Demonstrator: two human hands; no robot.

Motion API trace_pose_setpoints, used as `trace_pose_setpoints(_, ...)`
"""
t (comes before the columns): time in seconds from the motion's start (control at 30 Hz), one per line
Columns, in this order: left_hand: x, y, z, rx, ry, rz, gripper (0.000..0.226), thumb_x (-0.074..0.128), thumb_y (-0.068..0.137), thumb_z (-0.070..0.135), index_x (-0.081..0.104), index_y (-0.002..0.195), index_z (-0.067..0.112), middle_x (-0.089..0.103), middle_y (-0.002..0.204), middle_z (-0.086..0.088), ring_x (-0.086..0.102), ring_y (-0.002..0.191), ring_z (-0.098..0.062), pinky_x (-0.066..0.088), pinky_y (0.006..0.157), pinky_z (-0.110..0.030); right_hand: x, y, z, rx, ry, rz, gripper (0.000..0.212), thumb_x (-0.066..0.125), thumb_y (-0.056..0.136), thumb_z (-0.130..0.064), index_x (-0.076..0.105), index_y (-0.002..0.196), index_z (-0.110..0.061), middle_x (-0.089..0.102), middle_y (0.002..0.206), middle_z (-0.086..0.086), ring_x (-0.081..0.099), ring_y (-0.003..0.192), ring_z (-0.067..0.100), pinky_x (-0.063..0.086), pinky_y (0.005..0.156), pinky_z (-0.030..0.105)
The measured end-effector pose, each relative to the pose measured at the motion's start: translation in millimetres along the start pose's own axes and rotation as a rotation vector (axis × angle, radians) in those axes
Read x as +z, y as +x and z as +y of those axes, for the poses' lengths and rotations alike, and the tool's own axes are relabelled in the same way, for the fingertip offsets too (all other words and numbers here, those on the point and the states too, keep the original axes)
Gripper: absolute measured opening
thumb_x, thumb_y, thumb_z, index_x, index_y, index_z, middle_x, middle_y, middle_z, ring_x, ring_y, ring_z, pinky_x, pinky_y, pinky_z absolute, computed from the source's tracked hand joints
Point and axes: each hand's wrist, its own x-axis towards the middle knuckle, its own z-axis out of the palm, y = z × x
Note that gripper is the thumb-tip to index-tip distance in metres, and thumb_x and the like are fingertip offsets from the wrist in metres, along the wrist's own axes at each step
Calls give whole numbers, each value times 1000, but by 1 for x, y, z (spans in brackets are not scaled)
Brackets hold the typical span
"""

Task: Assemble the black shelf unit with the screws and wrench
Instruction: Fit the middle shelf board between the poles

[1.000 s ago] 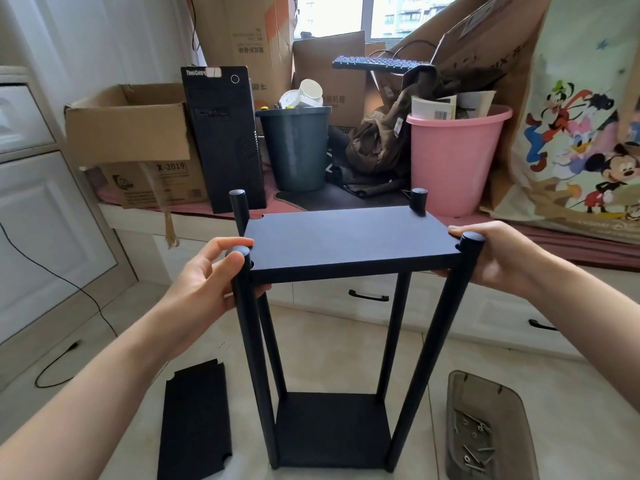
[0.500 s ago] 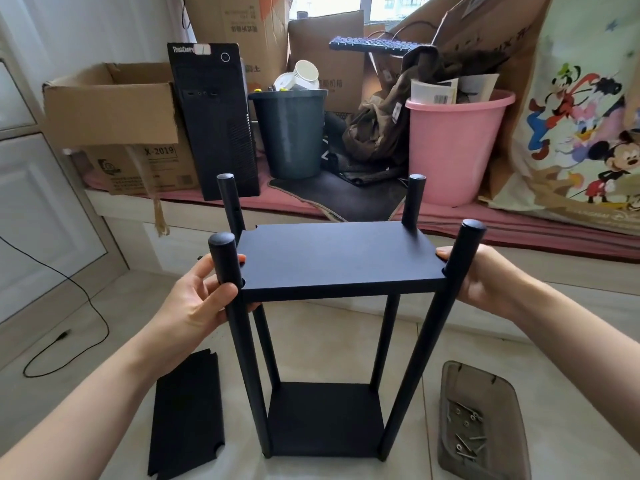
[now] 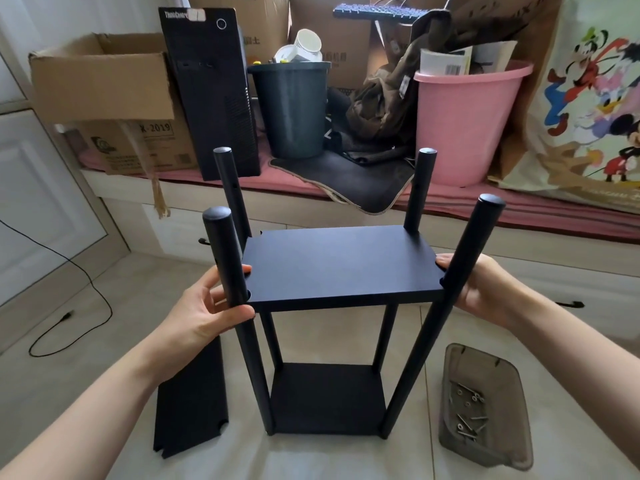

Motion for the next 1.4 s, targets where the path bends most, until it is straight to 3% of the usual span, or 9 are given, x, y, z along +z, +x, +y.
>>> trace_pose_setpoints(0.07, -2, -1, -3, -16, 32, -13, 77, 91, 54, 50, 58, 124, 54, 70, 113, 20, 66, 113, -5, 51, 94, -35, 0, -1, 6, -4, -10, -1, 9, 52, 97, -7, 58, 91, -7, 56, 78, 6, 55, 68, 18, 53, 55, 24)
trace_pose_setpoints(0.37, -2, -4, -18, -51, 49, -62, 77, 89, 56, 38, 58, 123, 57, 71, 117, 15, 68, 110, -9, 50, 89, -29, 1, -2, 28, 22, 17, 2, 16, 49, 99, -7, 60, 87, -6, 67, 66, 2, 65, 56, 14, 54, 55, 25)
trace_pose_setpoints(0.53, 0, -4, -29, -84, 56, -61, 73, 87, 64, 25, 58, 122, 58, 71, 117, 17, 67, 111, -6, 50, 88, -27, 0, 0, 39, 50, 6, 5, 12, 48, 99, -6, 59, 96, -3, 63, 80, 8, 63, 63, 17, 52, 63, 29)
trace_pose_setpoints(0.73, -1, -4, -45, -137, 59, -83, 86, 94, 52, 51, 55, 128, 57, 68, 118, 23, 62, 114, 2, 48, 94, -29, -3, 4, 53, 53, 57, -41, 16, 49, 100, -8, 63, 97, -2, 71, 75, 6, 69, 64, 16, 57, 58, 27)
trace_pose_setpoints(0.9, -13, 2, -66, -148, -173, -200, 91, 93, 62, 51, 49, 141, 47, 68, 130, -5, 64, 122, -27, 54, 100, -43, -7, 11, 61, 29, 126, -61, 19, 48, 99, -6, 63, 105, 2, 74, 78, 8, 73, 68, 19, 58, 54, 27)
trace_pose_setpoints(1.03, -18, 15, -67, -167, -212, -18, 67, 73, 70, 74, 65, 123, 34, 71, 120, -17, 72, 106, -35, 61, 81, -36, -9, 14, 63, 19, 104, -77, 20, 50, 99, -8, 63, 109, 4, 73, 84, 9, 72, 72, 20, 60, 59, 29)
trace_pose_setpoints(1.2, -17, 63, -61, -235, -223, 330, 32, 57, 102, 31, 50, 131, 20, 64, 112, 5, 76, 75, -14, 58, 53, -25, -9, 15, 64, 26, 131, -72, 20, 48, 99, -7, 61, 110, 4, 70, 84, 10, 70, 69, 19, 58, 58, 27)
trace_pose_setpoints(1.3, -7, 88, -53, -215, -245, 242, 52, 66, 94, 39, 45, 139, 28, 56, 122, 12, 69, 95, -17, 58, 64, -27, -10, 14, 65, 30, 118, -71, 21, 50, 99, -8, 62, 112, 3, 70, 93, 13, 72, 75, 21, 59, 61, 28)
trace_pose_setpoints(1.4, 6, 107, -52, -223, -238, 192, 58, 77, 73, 48, 58, 122, 24, 63, 126, -1, 69, 101, -18, 57, 78, -35, -12, 16, 66, 25, 106, -85, 22, 51, 99, -9, 63, 113, 3, 71, 94, 13, 73, 77, 22, 60, 64, 30)
